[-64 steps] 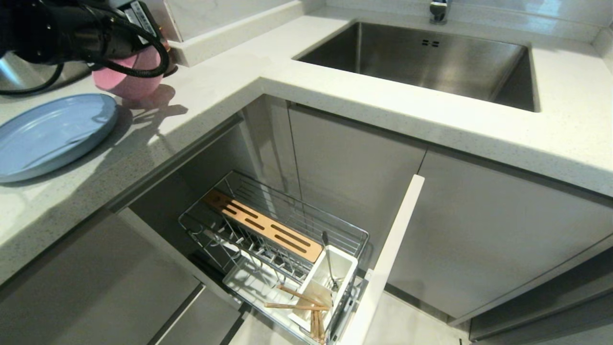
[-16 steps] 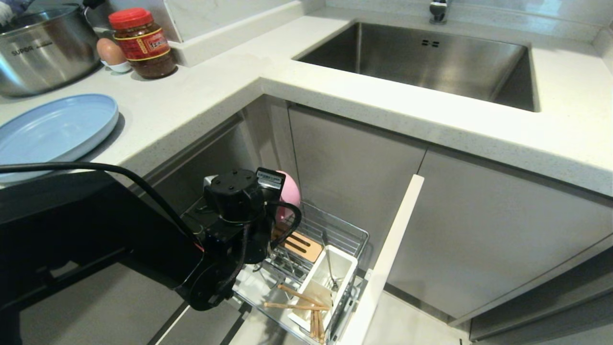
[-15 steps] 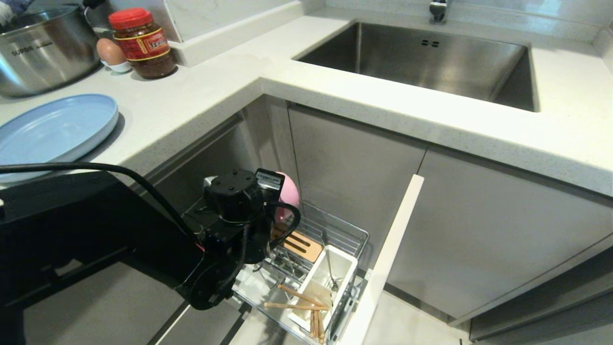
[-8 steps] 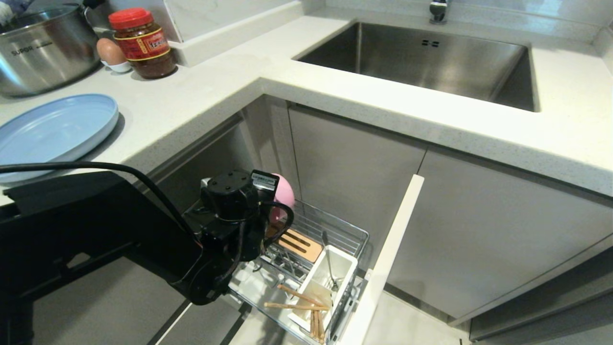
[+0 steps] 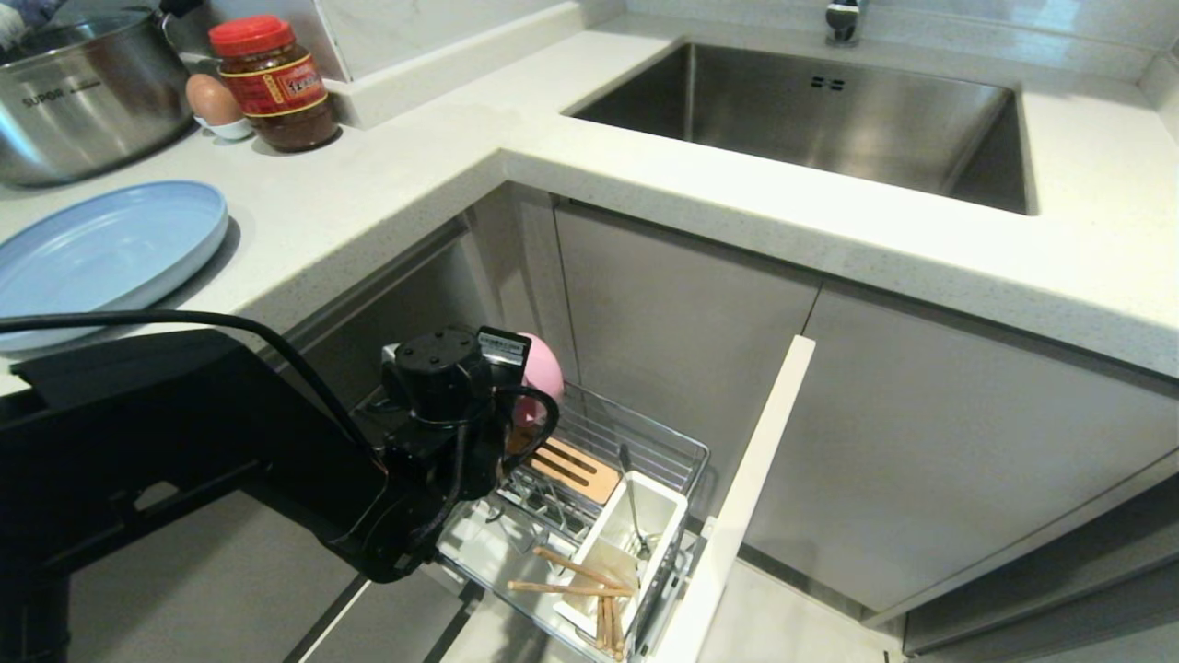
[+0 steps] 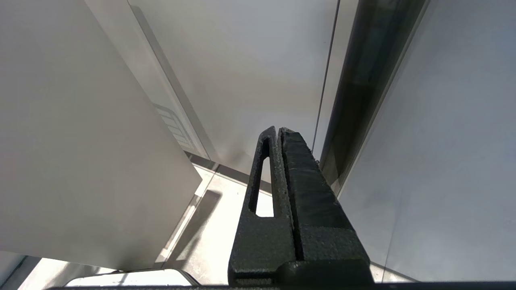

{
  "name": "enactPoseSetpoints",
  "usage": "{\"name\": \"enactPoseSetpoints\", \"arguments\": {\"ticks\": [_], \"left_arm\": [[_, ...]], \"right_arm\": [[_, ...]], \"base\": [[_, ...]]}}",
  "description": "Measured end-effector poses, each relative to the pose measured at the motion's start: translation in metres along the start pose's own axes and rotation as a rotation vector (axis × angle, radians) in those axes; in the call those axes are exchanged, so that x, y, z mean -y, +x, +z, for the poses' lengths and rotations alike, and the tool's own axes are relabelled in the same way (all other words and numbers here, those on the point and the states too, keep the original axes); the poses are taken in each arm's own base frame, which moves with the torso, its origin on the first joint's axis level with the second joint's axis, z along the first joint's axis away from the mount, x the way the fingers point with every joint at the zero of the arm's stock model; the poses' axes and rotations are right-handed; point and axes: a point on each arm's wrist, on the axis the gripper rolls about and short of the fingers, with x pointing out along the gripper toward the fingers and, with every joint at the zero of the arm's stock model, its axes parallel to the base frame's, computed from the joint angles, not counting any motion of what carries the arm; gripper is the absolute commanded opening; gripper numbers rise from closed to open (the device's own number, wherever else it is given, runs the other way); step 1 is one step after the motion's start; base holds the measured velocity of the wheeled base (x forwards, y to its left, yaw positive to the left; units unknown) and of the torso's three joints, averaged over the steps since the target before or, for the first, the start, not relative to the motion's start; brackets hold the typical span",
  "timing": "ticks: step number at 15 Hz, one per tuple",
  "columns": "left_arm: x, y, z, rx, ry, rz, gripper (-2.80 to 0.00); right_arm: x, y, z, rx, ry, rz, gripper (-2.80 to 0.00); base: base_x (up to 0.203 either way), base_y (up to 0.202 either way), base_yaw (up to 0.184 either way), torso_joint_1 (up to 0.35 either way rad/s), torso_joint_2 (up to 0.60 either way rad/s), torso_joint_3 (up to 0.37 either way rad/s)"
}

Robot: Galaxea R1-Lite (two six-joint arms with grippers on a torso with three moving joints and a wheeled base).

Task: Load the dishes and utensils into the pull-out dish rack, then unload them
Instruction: Pick up the bowl and place it in the cupboard

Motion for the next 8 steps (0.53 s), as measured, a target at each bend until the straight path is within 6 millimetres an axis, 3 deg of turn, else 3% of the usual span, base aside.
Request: {"name": "enactPoseSetpoints", "arguments": {"ticks": [8], "left_arm": [[0.0008, -0.0001, 0.0021, -0.027, -0.066, -0.011, -2.8]], "right_arm": [[0.0, 0.0, 0.0, 0.0, 0.0, 0.0, -2.8]], "base": [[0.0, 0.0, 0.0, 0.0, 0.0, 0.0]]}}
